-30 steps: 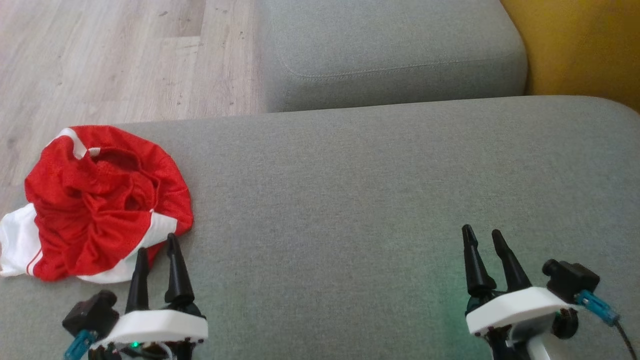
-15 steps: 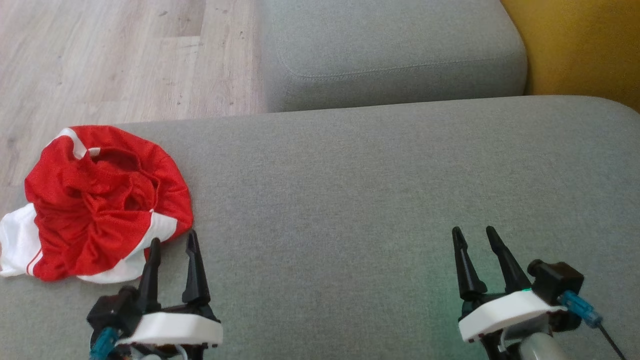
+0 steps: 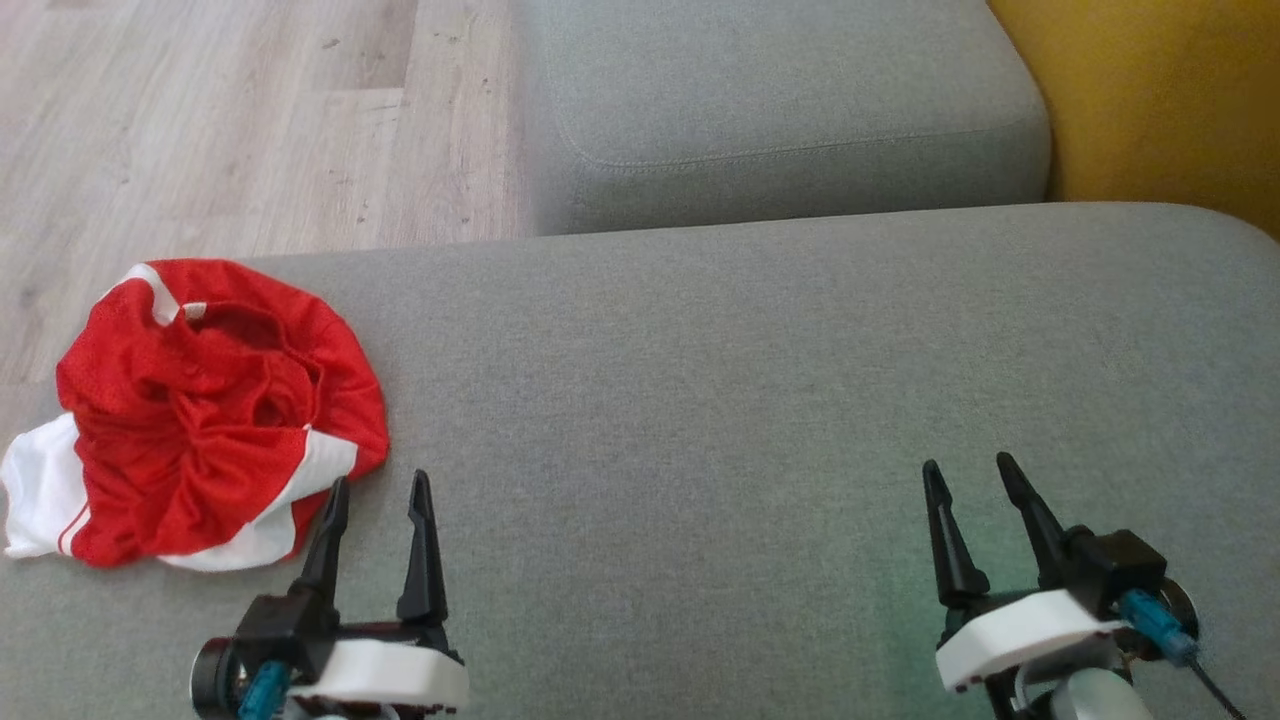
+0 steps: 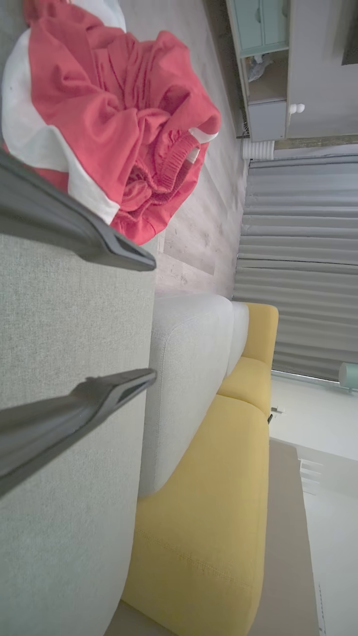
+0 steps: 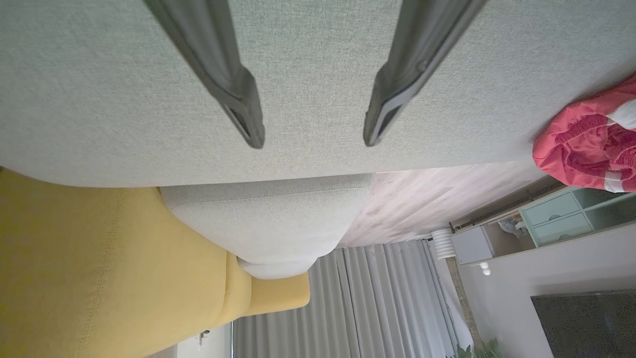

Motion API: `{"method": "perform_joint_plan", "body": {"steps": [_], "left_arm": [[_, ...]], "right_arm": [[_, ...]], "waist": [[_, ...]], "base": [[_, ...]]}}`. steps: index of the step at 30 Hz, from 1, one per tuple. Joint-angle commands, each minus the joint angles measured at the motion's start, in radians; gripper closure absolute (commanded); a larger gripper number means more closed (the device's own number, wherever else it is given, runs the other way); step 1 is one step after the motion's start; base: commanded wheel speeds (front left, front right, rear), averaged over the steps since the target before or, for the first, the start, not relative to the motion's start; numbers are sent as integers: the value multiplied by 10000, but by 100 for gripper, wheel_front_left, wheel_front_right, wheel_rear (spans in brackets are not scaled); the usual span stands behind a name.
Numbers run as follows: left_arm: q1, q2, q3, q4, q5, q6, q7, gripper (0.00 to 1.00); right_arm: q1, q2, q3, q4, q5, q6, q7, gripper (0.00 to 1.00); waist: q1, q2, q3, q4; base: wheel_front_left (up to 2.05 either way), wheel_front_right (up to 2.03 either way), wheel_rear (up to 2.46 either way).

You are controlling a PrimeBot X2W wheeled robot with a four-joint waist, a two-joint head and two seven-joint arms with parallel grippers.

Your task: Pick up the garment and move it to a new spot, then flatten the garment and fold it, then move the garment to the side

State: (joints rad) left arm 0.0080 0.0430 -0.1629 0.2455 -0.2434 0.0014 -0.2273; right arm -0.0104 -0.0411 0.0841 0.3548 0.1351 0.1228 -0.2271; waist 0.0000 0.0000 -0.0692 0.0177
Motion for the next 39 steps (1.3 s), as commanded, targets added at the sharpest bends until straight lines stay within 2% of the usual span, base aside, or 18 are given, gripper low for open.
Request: {"method": "perform_joint_plan", "body": {"steps": [1,6,16,22,29,34,39], "left_arm": [[-540,69,219,-287,353,122,-191,0],[-516,72,220,-204,817,278,-338,0],[-489,72,266,115,892,558,-345,0],[-495,72,290,217,834,566,-345,0],[-535,72,469,370,841,365,-345,0],[-609,72,476,415,854,434,-345,0],[-750,72,370,314,796,595,-345,0]], "right_arm": [[-549,-87,149,-253,-389,75,-192,0],[-543,-91,32,-152,-797,79,-340,0],[-549,-91,-15,-73,-823,79,-346,0],[-477,-91,-8,-93,-710,79,-346,0],[-410,-91,-44,-58,-693,79,-346,0],[-349,-91,-65,-59,-736,79,-347,0],[-353,-91,-84,-90,-793,79,-347,0]], "waist": [[0,0,-24,-9],[0,0,-80,-35],[0,0,-75,-136],[0,0,-75,-144],[0,0,-104,-78],[0,0,-70,288],[0,0,102,1177]], "base": [[0,0,0],[0,0,0],[0,0,0],[0,0,0],[0,0,0],[0,0,0],[0,0,0]]}}
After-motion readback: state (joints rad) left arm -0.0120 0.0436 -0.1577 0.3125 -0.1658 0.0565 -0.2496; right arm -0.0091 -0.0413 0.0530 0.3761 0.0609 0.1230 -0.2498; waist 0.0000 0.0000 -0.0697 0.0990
